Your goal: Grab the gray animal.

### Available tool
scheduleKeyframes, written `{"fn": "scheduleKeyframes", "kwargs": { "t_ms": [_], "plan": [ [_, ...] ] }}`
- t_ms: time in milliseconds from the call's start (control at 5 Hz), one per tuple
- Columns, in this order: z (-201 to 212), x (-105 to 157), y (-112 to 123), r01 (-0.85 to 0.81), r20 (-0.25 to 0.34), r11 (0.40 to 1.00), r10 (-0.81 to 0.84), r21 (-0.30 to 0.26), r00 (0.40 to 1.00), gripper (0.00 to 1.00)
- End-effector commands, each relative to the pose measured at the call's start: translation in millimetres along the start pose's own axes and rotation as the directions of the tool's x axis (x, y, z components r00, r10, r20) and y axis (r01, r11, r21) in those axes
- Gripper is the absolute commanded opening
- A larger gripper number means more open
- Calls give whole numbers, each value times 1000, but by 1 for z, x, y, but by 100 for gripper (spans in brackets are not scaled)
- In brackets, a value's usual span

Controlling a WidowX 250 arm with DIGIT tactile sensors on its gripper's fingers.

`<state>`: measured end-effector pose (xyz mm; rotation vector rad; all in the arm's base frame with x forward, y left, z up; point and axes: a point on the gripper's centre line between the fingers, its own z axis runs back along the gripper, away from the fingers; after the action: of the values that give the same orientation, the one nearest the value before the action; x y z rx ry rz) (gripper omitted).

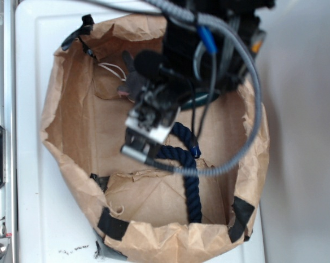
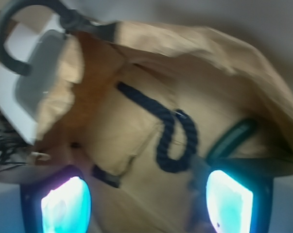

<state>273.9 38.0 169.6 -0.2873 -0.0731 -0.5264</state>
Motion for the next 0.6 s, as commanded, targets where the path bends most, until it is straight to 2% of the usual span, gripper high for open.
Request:
{"fn": "scheduleKeyframes", "kwargs": {
  "t_ms": [0, 200, 400],
  "plan": [
    [-15, -16, 14, -72, 9, 978, 72, 196, 997, 100],
    [-23, -46, 6, -48, 10, 967, 47, 249, 999, 100],
    [-23, -46, 6, -48, 10, 967, 47, 249, 999, 100]
  ]
}}
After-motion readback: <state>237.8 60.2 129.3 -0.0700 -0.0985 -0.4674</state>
